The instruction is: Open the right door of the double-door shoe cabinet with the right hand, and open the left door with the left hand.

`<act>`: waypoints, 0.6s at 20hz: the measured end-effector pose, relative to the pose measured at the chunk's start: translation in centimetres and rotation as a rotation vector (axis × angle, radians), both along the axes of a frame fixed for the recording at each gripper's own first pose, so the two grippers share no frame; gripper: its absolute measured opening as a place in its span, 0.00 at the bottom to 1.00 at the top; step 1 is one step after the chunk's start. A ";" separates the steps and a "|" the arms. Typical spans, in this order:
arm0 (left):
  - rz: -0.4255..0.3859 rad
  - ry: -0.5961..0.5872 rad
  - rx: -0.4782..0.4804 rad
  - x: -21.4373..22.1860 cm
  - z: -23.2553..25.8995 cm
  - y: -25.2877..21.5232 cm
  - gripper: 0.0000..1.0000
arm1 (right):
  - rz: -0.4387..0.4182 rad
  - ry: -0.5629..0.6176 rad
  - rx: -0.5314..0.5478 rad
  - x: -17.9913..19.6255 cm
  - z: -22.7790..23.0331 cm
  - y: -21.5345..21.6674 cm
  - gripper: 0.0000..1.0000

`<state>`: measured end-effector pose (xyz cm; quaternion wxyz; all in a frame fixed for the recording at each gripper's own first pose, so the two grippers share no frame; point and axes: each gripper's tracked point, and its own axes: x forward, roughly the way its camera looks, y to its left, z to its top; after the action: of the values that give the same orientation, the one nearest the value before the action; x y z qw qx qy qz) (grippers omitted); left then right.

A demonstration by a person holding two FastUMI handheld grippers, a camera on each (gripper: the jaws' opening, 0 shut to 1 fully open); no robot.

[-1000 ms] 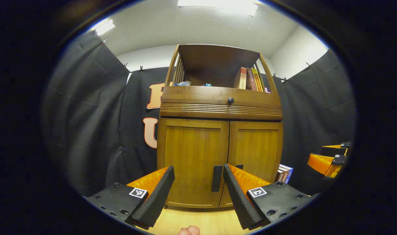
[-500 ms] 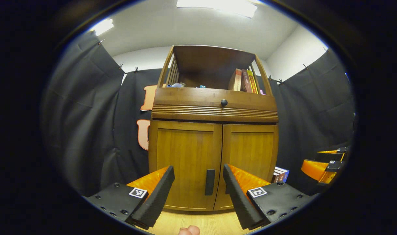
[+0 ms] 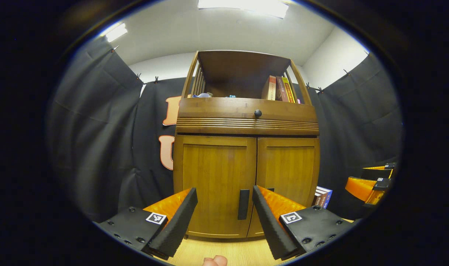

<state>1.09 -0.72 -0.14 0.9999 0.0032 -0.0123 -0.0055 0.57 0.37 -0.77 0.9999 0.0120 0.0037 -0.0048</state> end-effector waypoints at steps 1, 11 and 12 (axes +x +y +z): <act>0.002 -0.003 0.002 0.0 0.1 0.1 0.96 | 0.001 -0.001 0.004 0.0 0.1 0.2 0.93; -0.006 0.037 0.015 0.5 -1.5 -0.4 0.95 | 0.000 -0.041 0.025 0.5 0.1 -0.4 0.93; -0.009 0.044 0.015 0.6 -1.9 -0.4 0.95 | -0.002 -0.048 0.025 1.0 0.1 -0.6 0.93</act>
<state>1.69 -1.16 -2.05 0.9998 0.0107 0.0096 -0.0100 1.54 -0.24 -0.68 0.9995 0.0248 -0.0203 -0.0052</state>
